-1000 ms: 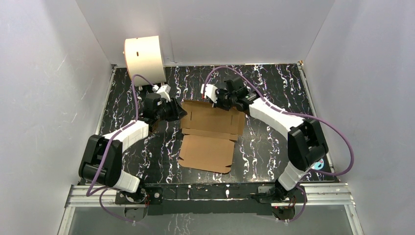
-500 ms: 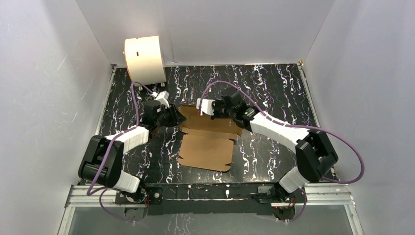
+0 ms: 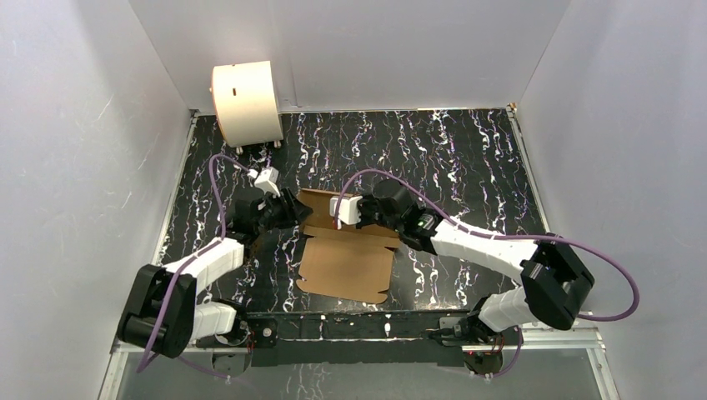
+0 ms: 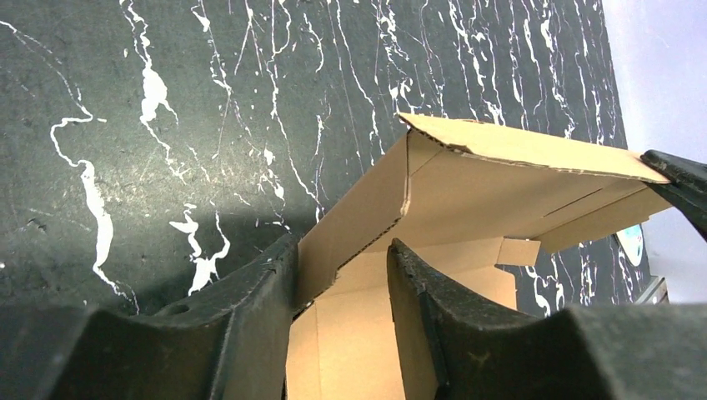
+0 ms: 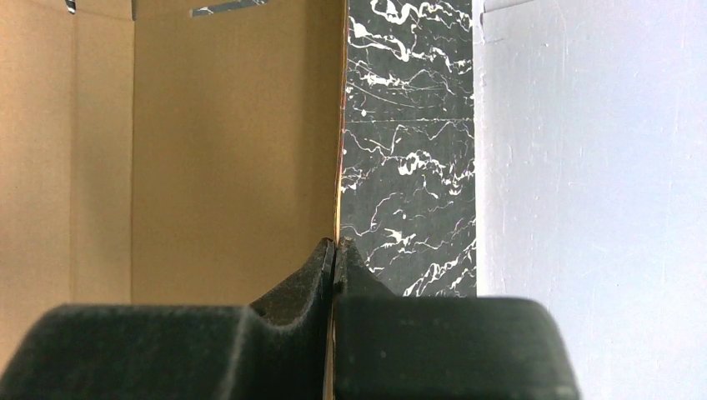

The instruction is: Fold the paper box

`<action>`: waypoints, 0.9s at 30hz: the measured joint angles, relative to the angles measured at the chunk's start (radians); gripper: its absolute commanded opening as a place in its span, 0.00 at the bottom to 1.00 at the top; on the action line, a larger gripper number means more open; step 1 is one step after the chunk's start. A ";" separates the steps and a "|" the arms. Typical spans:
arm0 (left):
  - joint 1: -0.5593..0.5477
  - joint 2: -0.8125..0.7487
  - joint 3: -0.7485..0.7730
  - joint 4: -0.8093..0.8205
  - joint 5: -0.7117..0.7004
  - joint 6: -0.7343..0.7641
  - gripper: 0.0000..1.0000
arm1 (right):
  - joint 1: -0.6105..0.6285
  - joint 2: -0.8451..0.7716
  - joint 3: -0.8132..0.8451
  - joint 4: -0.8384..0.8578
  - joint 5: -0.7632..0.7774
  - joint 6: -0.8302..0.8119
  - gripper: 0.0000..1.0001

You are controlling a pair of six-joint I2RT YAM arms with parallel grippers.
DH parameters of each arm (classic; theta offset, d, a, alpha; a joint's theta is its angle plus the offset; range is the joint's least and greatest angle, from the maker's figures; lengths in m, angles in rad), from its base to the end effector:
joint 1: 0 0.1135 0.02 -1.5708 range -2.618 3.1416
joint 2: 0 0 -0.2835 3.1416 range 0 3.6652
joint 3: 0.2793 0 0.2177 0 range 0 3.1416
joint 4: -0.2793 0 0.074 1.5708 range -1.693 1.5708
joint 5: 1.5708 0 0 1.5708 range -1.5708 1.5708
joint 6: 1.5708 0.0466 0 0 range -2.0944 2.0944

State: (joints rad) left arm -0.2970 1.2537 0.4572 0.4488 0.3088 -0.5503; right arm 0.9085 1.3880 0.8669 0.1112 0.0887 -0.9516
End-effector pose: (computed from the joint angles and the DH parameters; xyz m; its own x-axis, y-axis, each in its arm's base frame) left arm 0.2178 -0.0815 0.2349 -0.5664 -0.3477 -0.7472 0.3002 0.7574 -0.5799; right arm 0.1818 0.2264 0.2922 0.4567 -0.7334 -0.5036 -0.6264 0.1368 -0.7674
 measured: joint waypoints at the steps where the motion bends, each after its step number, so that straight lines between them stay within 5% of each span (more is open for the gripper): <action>1: -0.001 -0.013 -0.007 0.000 -0.003 0.001 0.44 | 0.007 -0.002 -0.006 0.005 0.007 0.000 0.03; 11: -0.001 -0.199 -0.062 0.007 -0.084 -0.023 0.51 | 0.029 -0.025 -0.060 0.056 0.052 -0.021 0.02; 17: -0.001 -0.330 0.021 -0.125 -0.147 -0.050 0.51 | 0.031 -0.028 -0.065 0.073 0.071 -0.037 0.02; 27: -0.001 -0.134 0.245 -0.220 -0.096 -0.090 0.41 | 0.043 -0.039 -0.080 0.103 0.097 -0.068 0.02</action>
State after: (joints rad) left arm -0.2977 1.1194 0.7025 0.2283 0.2127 -0.6403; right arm 0.9512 1.3487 0.7868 0.2146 0.1852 -1.0199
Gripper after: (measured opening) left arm 0.420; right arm 0.074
